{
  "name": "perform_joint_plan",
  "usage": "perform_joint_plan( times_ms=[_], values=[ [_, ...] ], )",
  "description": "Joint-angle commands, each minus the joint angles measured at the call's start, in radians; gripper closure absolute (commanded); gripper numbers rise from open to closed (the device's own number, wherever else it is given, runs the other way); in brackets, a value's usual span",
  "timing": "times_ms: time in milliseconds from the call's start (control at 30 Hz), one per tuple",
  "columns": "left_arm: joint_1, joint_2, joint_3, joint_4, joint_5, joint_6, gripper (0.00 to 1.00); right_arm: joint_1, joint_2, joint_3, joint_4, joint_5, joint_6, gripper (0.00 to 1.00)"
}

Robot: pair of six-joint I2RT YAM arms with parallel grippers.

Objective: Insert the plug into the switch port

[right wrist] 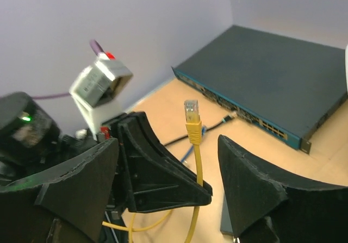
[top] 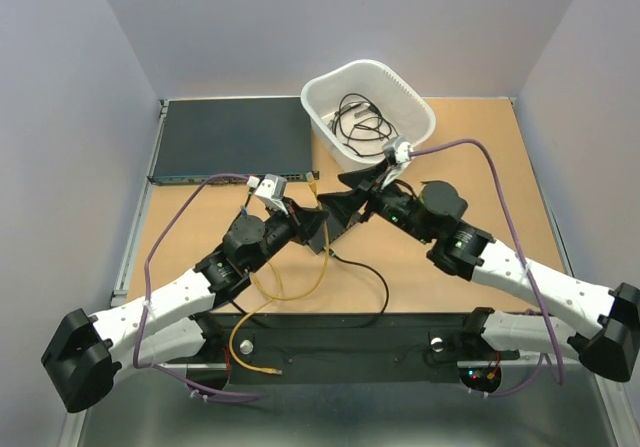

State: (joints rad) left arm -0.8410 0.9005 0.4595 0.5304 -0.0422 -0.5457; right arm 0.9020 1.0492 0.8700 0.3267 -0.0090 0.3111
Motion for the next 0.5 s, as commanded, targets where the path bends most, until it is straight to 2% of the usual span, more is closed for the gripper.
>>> perform_joint_plan(
  times_ms=[0, 167, 467],
  values=[
    [-0.023, -0.008, 0.076, -0.003, -0.117, 0.015, 1.00, 0.047, 0.069, 0.073, -0.054, 0.159, -0.098, 0.23],
    [-0.036, -0.003, 0.076, -0.001, -0.125, 0.026, 1.00, 0.087, 0.176, 0.119, -0.052, 0.240, -0.132, 0.27],
    [-0.036, -0.005, 0.071, -0.009, -0.139, 0.035, 1.00, 0.092, 0.196, 0.093, 0.066, 0.288, -0.144, 0.43]
  ],
)
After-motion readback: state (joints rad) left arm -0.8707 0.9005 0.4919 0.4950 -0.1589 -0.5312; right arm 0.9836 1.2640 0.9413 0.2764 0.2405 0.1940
